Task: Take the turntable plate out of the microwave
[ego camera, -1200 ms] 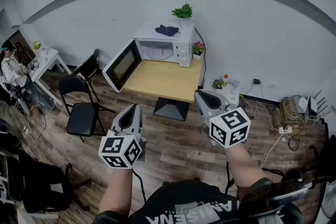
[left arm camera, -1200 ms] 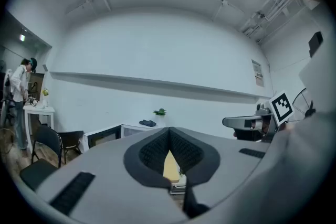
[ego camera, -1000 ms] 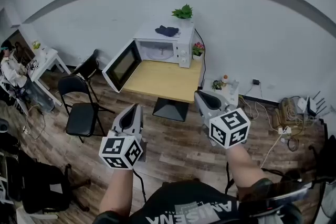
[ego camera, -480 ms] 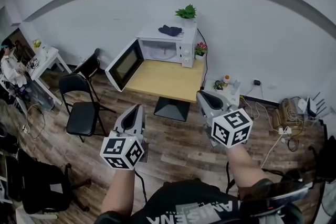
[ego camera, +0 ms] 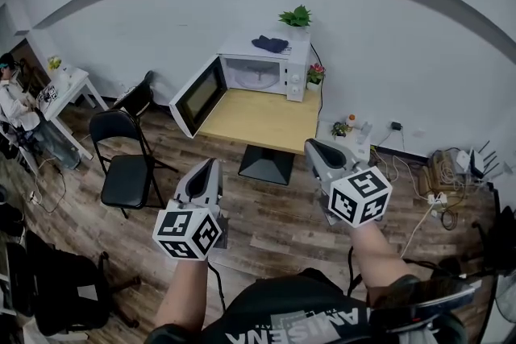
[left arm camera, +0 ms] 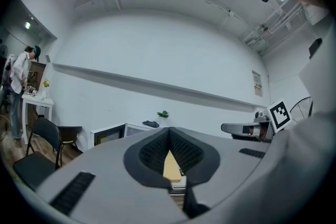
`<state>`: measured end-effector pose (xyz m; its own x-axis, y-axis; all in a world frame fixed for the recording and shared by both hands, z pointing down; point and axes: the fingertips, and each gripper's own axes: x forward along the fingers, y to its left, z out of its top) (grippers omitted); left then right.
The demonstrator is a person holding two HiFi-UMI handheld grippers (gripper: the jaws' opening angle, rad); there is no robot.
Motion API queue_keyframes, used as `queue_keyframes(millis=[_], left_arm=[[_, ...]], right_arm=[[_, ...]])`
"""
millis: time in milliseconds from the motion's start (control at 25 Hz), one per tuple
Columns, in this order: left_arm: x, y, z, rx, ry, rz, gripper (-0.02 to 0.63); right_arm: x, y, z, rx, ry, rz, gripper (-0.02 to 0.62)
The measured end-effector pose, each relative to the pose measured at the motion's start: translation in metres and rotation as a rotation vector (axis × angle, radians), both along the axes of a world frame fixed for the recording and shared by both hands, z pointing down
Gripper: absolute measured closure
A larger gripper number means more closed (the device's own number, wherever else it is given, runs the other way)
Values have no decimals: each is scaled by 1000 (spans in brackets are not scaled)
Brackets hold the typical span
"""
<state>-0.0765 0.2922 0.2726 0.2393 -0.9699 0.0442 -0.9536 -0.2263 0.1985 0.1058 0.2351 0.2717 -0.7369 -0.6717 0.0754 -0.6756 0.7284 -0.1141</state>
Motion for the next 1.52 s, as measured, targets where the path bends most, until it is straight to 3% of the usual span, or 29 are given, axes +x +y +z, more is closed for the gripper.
queue_keyframes(millis=[280, 480, 1000, 1520], left_arm=[[-24, -3, 8, -6, 17, 21, 604], [-36, -23, 10, -5, -4, 7, 604], [-54, -145, 11, -21, -17, -78, 604], [-34, -270, 15, -45, -28, -94, 604]], right_arm=[[-29, 5, 6, 5, 12, -11, 589], [-41, -24, 6, 7, -2, -20, 589], [-64, -164, 2, 15, -26, -86, 589], [-49, -287, 5, 2, -45, -125, 589]])
